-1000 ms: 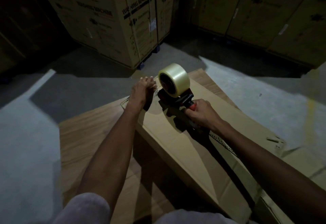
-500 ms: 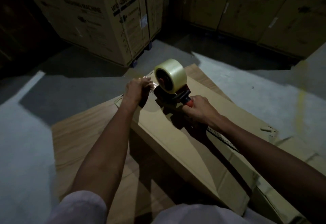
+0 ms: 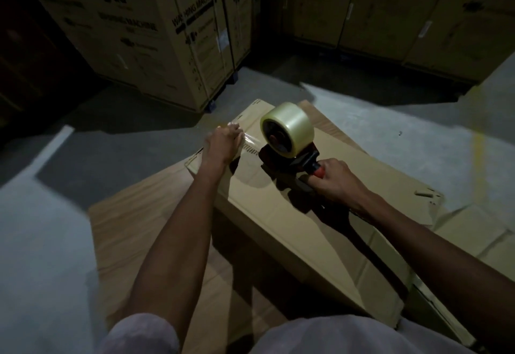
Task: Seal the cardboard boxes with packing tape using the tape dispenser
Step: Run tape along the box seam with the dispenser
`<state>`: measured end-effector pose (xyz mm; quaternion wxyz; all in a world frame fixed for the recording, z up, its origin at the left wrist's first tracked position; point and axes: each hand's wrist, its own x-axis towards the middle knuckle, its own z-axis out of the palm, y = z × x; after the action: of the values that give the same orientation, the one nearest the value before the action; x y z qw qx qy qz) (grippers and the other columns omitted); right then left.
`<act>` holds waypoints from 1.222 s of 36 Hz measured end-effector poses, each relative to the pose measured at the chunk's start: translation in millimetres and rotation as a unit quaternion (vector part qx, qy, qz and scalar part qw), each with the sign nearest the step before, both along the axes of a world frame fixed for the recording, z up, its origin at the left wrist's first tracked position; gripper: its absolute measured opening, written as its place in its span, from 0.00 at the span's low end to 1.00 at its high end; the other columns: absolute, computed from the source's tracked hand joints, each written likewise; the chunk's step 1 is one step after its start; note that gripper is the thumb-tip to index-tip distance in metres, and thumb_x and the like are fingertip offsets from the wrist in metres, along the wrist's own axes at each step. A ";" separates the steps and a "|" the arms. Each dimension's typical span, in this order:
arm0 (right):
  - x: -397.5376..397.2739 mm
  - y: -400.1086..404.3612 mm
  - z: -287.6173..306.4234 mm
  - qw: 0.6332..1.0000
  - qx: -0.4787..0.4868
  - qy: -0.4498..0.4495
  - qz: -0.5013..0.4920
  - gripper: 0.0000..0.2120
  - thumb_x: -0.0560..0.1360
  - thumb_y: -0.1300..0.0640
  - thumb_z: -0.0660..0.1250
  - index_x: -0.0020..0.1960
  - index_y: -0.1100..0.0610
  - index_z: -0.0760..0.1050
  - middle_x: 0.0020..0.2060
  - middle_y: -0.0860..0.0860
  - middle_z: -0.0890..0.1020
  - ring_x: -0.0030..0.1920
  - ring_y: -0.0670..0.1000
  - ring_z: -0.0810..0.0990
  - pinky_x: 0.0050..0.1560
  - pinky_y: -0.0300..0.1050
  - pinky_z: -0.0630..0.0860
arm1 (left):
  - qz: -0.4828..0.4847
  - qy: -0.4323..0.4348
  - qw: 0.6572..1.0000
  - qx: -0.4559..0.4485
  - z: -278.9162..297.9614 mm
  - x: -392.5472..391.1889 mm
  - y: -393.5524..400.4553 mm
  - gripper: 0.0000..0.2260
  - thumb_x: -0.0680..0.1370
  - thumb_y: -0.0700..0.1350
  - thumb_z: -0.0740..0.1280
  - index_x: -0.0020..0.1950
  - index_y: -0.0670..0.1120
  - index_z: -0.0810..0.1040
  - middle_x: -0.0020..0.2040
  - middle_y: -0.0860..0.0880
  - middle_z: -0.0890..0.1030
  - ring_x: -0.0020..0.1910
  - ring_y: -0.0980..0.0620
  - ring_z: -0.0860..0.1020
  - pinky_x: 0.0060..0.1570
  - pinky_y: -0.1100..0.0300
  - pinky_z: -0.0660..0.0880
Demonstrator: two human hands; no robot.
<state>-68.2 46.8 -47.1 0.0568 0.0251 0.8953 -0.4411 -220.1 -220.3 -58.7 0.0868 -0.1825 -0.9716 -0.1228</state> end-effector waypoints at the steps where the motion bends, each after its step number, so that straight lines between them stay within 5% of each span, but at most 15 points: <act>1: 0.8 -1.0 0.4 1.000 0.001 0.000 0.000 0.18 0.66 0.40 0.67 0.31 0.50 0.64 0.21 0.43 0.69 0.22 0.43 0.65 0.22 0.35 0.60 | -0.003 0.005 1.000 -0.016 -1.7 0.3 1.7 0.15 0.86 0.49 0.57 0.62 0.45 0.80 0.63 0.45 0.80 0.57 0.44 0.79 0.57 0.48 0.76; 7: 3.3 -3.3 4.5 1.000 0.010 -0.015 -0.001 0.20 0.63 0.35 0.65 0.31 0.53 0.70 0.22 0.46 0.72 0.23 0.44 0.70 0.26 0.42 0.66 | -0.012 -0.014 1.000 0.002 -16.8 15.2 15.8 0.12 0.85 0.47 0.57 0.54 0.46 0.79 0.55 0.46 0.76 0.55 0.47 0.76 0.55 0.52 0.73; 11: 6.8 -4.2 1.5 0.999 0.002 -0.028 -0.017 0.21 0.63 0.36 0.66 0.32 0.55 0.74 0.25 0.49 0.78 0.25 0.47 0.77 0.26 0.43 0.71 | -0.014 -0.043 0.998 0.049 -25.2 21.3 16.9 0.11 0.85 0.45 0.61 0.62 0.44 0.80 0.65 0.42 0.77 0.65 0.44 0.75 0.63 0.48 0.74; 15: 7.2 -5.5 1.4 0.999 0.040 -0.015 -0.026 0.19 0.67 0.39 0.69 0.30 0.53 0.70 0.23 0.47 0.75 0.24 0.46 0.74 0.28 0.43 0.68 | -0.002 -0.079 0.984 0.162 -26.6 35.0 22.7 0.14 0.85 0.41 0.62 0.68 0.37 0.77 0.70 0.36 0.74 0.70 0.38 0.71 0.70 0.50 0.64; 18: 5.2 -5.6 5.6 0.999 0.038 -0.027 -0.023 0.18 0.70 0.43 0.71 0.30 0.53 0.72 0.23 0.48 0.76 0.24 0.46 0.75 0.28 0.43 0.70 | 0.004 -0.089 0.987 0.135 -23.0 28.6 17.9 0.15 0.85 0.45 0.61 0.70 0.42 0.77 0.72 0.41 0.74 0.73 0.42 0.69 0.73 0.46 0.64; 25: 10.6 -4.7 17.4 0.999 0.005 -0.028 -0.016 0.17 0.62 0.37 0.65 0.28 0.51 0.73 0.23 0.47 0.79 0.23 0.45 0.79 0.24 0.40 0.71 | -0.010 -0.093 0.995 0.039 -15.2 29.6 20.3 0.16 0.87 0.47 0.55 0.70 0.44 0.75 0.73 0.43 0.72 0.73 0.46 0.69 0.70 0.52 0.65; 31: 13.4 -0.9 13.8 0.999 0.045 -0.018 -0.011 0.23 0.63 0.36 0.63 0.32 0.58 0.73 0.25 0.48 0.74 0.25 0.47 0.72 0.27 0.45 0.68 | -0.015 -0.030 0.999 0.001 -1.1 39.1 18.6 0.14 0.86 0.49 0.54 0.59 0.48 0.79 0.62 0.47 0.76 0.61 0.47 0.75 0.57 0.51 0.74; 36: 27.6 9.3 8.7 0.996 0.087 -0.016 -0.016 0.18 0.71 0.43 0.69 0.34 0.57 0.74 0.27 0.50 0.76 0.27 0.49 0.73 0.29 0.45 0.68 | -0.065 -0.036 0.997 0.007 -0.4 45.2 28.4 0.12 0.86 0.43 0.59 0.59 0.39 0.80 0.62 0.40 0.77 0.63 0.43 0.75 0.63 0.49 0.70; 44: 60.2 30.7 5.8 0.994 0.090 -0.041 -0.047 0.17 0.70 0.42 0.70 0.33 0.52 0.69 0.27 0.48 0.75 0.28 0.50 0.72 0.30 0.43 0.67 | -0.051 -0.026 0.997 0.057 3.0 41.1 24.0 0.12 0.85 0.44 0.62 0.54 0.41 0.84 0.55 0.41 0.80 0.55 0.43 0.77 0.52 0.56 0.66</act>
<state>-8.0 77.4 -41.3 0.0707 0.0901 0.9262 -0.3593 -179.0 -196.3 -55.7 0.0658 -0.2232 -0.9544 -0.1871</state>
